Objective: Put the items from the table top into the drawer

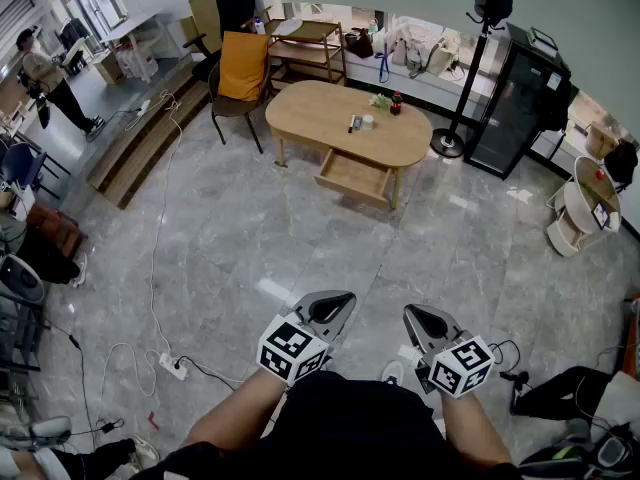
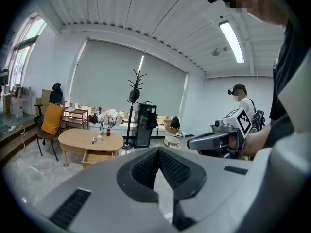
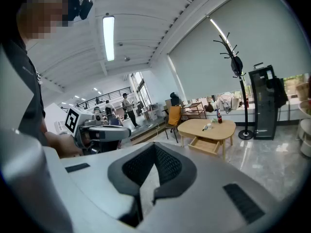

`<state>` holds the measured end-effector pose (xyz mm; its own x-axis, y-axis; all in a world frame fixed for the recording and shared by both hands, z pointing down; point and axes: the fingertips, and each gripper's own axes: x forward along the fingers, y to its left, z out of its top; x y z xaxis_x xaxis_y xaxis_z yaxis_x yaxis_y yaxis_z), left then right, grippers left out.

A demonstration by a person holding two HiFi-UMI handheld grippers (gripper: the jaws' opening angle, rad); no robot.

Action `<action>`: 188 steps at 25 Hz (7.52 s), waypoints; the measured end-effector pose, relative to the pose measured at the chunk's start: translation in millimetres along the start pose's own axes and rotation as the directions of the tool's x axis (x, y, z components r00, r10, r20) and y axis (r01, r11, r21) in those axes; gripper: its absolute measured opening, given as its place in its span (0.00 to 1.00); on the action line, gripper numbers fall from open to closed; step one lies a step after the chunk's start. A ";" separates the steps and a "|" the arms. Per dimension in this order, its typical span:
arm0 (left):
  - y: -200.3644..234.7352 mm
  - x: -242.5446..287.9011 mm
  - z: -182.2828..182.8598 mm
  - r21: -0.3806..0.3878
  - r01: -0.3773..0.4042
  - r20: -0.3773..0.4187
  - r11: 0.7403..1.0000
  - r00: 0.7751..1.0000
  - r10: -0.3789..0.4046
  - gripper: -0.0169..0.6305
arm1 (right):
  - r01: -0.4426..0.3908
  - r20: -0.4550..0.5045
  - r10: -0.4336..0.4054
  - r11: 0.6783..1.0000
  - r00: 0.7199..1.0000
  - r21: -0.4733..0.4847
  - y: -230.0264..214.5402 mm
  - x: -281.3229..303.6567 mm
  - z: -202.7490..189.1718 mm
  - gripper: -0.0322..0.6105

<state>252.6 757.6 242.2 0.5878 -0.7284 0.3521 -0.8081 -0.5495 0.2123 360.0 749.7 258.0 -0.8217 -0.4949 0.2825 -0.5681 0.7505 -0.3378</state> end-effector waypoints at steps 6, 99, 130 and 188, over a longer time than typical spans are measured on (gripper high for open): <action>-2.0 -0.3 0.9 0.004 0.005 0.004 1.000 1.000 -0.005 0.03 | -0.005 0.000 0.005 1.000 1.000 -0.007 2.4 0.6 0.8 0.05; 506.5 226.4 135.4 0.008 0.116 -0.133 0.993 0.985 -0.114 0.03 | 0.144 -0.119 -0.140 0.989 0.983 0.027 -226.4 485.2 154.0 0.05; 716.5 353.7 172.8 0.034 0.291 -0.286 0.956 0.920 -0.269 0.03 | 0.405 -0.267 -0.394 0.914 0.879 -0.016 -391.1 688.4 182.7 0.16; 744.1 485.1 97.5 -0.094 0.025 -0.517 0.995 0.853 -0.070 0.03 | 0.287 -0.683 -0.375 0.926 0.627 -0.246 -738.3 853.8 -16.9 0.45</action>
<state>-59.8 -44.4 482.1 0.5382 -0.3714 0.7566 -0.7931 -0.5268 0.3057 78.6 -219.6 763.8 -0.2710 -0.2928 0.9170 -0.7510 0.6603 -0.0112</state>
